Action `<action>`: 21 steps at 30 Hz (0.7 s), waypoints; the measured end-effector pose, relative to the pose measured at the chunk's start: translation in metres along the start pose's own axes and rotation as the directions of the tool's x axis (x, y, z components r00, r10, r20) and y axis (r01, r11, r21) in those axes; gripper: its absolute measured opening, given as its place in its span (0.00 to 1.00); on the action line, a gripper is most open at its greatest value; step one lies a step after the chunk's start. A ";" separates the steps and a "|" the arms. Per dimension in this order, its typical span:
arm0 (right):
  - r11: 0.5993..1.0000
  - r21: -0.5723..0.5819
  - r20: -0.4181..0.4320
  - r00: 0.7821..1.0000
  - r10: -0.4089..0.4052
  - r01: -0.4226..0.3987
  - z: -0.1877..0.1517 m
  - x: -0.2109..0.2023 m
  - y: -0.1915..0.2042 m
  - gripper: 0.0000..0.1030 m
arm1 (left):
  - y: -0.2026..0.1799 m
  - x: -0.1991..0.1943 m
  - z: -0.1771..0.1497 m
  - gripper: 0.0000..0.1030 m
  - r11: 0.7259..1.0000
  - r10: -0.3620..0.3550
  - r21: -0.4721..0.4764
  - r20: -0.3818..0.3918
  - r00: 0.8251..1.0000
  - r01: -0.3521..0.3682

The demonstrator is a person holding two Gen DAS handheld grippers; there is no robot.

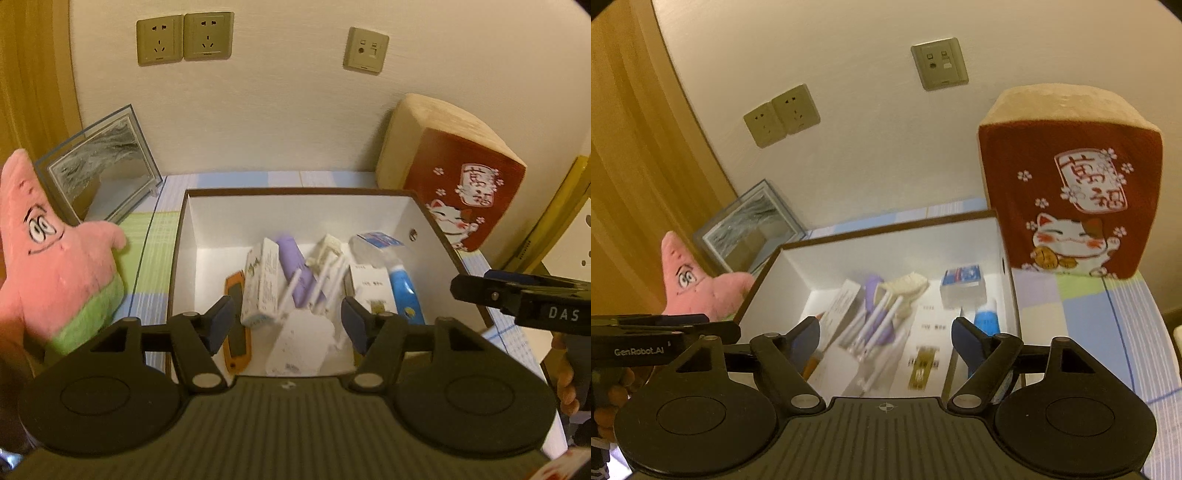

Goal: Organize rigid objects
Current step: 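Withdraw both tools from the brown box back toward the bottle and cable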

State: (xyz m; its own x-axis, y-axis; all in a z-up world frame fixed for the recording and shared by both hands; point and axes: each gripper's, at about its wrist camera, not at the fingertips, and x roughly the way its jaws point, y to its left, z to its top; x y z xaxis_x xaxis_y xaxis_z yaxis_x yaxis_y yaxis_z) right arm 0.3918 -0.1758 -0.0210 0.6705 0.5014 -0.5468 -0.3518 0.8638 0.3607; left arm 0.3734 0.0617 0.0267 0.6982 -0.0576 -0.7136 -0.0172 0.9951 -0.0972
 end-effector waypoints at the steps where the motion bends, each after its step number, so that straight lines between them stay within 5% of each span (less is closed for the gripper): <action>1: 1.000 0.001 -0.003 1.000 -0.001 0.001 -0.003 -0.003 0.001 0.74 | -0.001 -0.003 -0.003 0.59 1.000 -0.003 -0.001 -0.001 1.000 0.003; 21: 1.000 -0.021 -0.153 0.988 0.000 -0.003 -0.078 -0.038 0.018 0.74 | -0.018 -0.039 -0.093 0.59 0.999 -0.004 -0.043 -0.120 0.993 -0.001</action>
State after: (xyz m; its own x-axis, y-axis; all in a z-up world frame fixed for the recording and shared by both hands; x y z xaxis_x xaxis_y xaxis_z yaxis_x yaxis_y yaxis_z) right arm 0.3095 -0.1755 -0.0529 0.5628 0.5027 -0.6561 -0.3673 0.8632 0.3463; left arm 0.2803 0.0386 -0.0080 0.6077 -0.0707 -0.7910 -0.0485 0.9909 -0.1259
